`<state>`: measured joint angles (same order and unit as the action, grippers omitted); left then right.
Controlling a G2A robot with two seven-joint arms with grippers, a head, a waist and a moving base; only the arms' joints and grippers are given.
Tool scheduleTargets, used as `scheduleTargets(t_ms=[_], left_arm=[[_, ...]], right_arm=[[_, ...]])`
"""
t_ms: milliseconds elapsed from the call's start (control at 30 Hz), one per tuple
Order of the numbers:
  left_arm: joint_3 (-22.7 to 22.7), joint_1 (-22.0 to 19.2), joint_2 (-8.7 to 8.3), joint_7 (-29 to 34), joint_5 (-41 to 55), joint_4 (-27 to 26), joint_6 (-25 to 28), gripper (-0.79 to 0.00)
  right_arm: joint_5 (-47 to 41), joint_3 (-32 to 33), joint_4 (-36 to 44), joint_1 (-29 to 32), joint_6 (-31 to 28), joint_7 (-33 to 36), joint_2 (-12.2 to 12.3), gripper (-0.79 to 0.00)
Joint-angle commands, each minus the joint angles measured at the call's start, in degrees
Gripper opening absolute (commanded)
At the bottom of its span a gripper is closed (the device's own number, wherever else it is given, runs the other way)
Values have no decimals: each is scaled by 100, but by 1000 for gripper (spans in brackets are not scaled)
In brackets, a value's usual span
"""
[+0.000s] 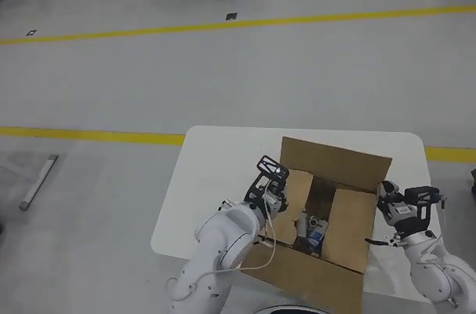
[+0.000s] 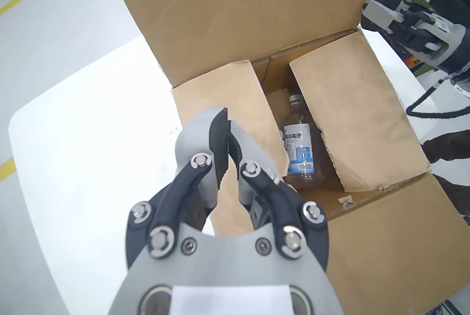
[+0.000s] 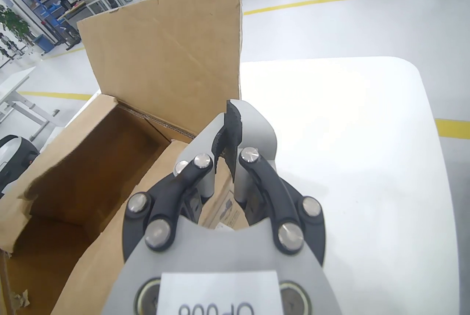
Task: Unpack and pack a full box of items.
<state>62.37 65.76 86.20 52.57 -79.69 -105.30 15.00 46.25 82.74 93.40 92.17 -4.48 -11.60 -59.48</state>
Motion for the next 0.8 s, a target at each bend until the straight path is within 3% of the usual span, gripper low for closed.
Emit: scheduleTargets(t_ms=[0,33,67,100,333,567,767], left_arm=[[-19,-13,-20,66,-242,-33,39,-619],[-54,-21,-34,131,-460,-53,68,-529],[-116,-21,-42,176,-642,-71,92,-372],[-174,-6,-42,167,-672,-83,103,0],[-639,-135,-30,160,-804,98,518,0],[-1124,-439,38,230,-751,682,732,0],[-1536,-701,119,243,-1026,1157,612,0]], right_arm=[[11,9,15,-41,-1,46,-9,-785],[18,19,29,-44,-3,56,-15,-785],[13,31,51,-31,-12,53,-20,-785],[16,48,67,-4,-19,49,-24,-785],[-95,324,232,449,-51,-255,-49,-785],[-280,641,183,939,-85,-410,-74,-785],[-87,324,-283,706,-29,-269,-143,-785]])
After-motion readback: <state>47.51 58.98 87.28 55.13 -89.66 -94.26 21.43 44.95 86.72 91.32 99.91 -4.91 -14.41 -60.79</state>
